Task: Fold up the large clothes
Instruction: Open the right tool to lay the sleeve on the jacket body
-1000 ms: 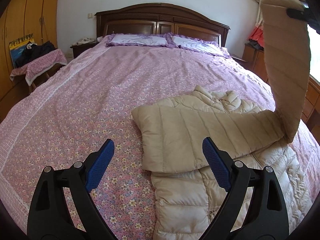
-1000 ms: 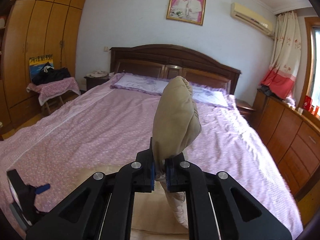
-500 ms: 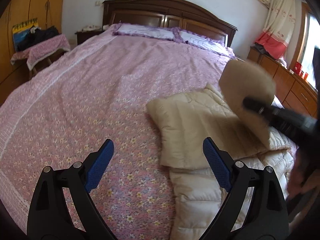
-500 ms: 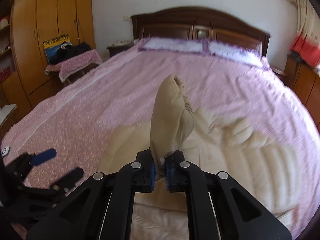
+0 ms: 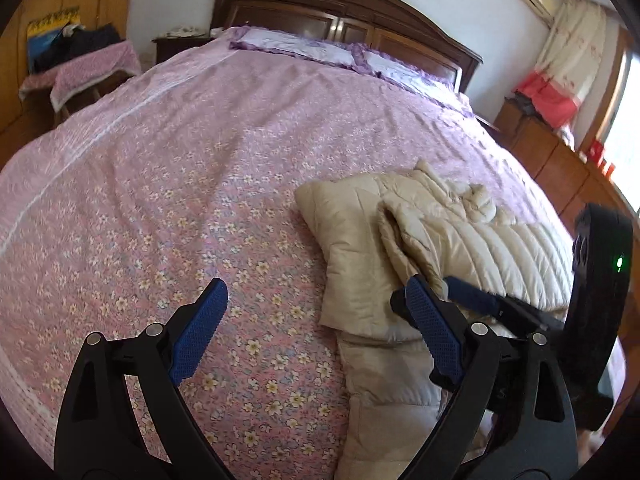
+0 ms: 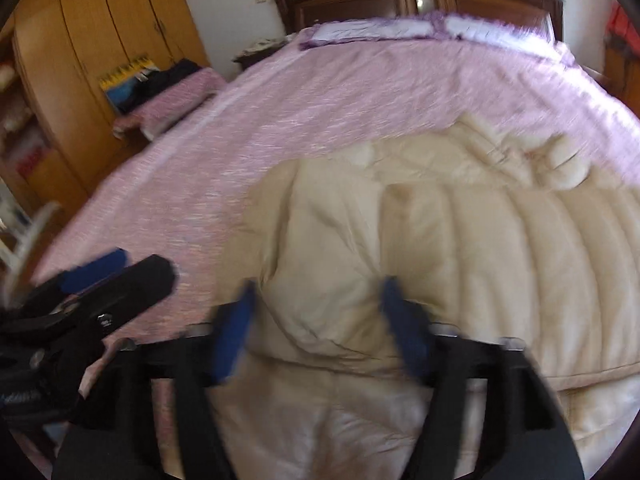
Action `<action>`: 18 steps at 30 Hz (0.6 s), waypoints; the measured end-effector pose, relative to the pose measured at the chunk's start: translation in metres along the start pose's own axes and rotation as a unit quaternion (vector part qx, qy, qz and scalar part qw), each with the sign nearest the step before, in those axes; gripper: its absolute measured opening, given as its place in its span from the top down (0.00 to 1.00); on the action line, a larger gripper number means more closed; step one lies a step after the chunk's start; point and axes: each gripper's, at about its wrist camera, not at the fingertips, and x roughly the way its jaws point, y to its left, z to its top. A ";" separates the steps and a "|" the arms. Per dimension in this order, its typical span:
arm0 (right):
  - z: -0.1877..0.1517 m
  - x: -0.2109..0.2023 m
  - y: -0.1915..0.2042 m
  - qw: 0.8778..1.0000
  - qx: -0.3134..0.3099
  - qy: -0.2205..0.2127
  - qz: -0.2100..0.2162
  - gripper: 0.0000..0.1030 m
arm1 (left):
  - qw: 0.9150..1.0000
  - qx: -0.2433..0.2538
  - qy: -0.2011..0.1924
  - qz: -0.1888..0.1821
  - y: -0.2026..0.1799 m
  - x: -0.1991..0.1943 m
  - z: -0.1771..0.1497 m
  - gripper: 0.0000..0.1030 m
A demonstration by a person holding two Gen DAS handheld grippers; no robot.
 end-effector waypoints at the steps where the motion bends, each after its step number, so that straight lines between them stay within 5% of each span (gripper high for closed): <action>1: 0.000 0.000 0.001 1.000 0.001 0.000 0.001 0.35 | 1.000 0.000 0.001 0.003 0.001 0.001 0.000 0.12; 6: 0.001 -0.001 0.008 1.000 0.001 0.000 0.013 0.28 | 1.000 -0.015 0.006 -0.013 0.003 0.002 0.000 0.12; 18: 0.002 -0.022 0.021 0.999 -0.038 -0.011 -0.001 0.27 | 0.999 0.005 -0.032 -0.034 -0.016 -0.033 0.009 0.12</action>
